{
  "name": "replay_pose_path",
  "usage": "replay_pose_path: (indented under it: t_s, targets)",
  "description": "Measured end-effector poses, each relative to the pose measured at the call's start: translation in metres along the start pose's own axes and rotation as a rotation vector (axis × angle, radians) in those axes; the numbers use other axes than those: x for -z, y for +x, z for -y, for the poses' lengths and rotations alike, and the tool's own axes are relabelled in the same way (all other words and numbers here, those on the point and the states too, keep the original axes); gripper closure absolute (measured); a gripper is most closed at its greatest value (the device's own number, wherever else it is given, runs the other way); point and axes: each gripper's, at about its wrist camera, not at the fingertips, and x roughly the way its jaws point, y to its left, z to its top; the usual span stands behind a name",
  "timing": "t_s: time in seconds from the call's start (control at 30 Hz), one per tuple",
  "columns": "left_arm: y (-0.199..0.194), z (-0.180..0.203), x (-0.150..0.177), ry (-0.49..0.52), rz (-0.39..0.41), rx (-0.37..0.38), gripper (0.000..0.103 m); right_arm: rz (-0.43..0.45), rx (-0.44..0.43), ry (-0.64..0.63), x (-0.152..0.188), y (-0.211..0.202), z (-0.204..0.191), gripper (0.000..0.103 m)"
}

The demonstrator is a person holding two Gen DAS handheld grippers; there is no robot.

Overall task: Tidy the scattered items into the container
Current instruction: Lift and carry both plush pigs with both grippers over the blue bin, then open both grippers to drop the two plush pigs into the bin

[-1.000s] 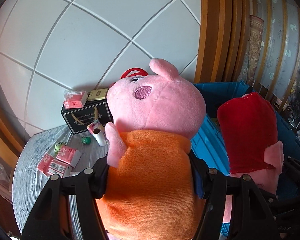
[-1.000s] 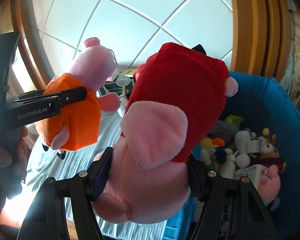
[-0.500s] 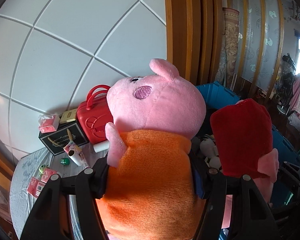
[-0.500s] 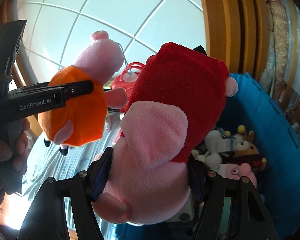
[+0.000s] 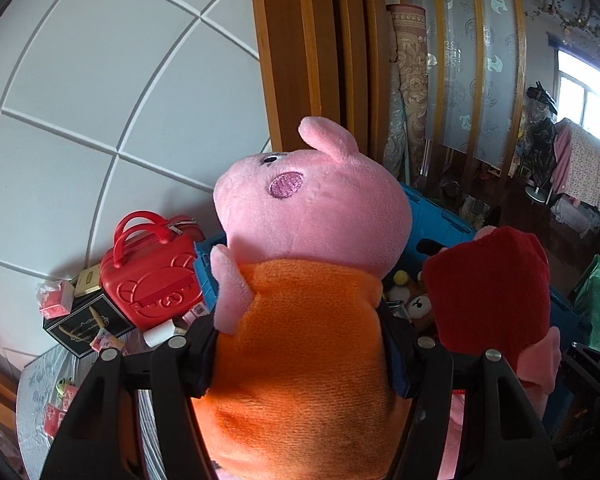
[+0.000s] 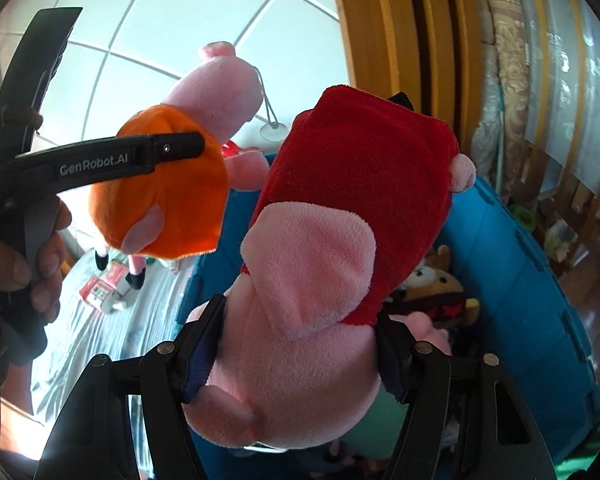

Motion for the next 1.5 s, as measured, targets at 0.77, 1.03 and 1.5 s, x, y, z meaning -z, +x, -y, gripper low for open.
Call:
replay_pose_path:
  t_s: [0.77,1.03,1.5]
  targets:
    - [0.075,0.054,-0.051,0.063,-0.02,0.083,0.04,-0.043,0.167,0.147,0.03,-0.018,0.072,0.036]
    - [0.08,0.054,-0.058,0.067,-0.003,0.074,0.038,-0.04,0.175,0.152,0.024,-0.014,0.08,0.035]
    - [0.078,0.024,-0.076,-0.022,0.025,0.021,0.0,0.072,0.164,0.145,0.0,-0.022,0.075,0.0]
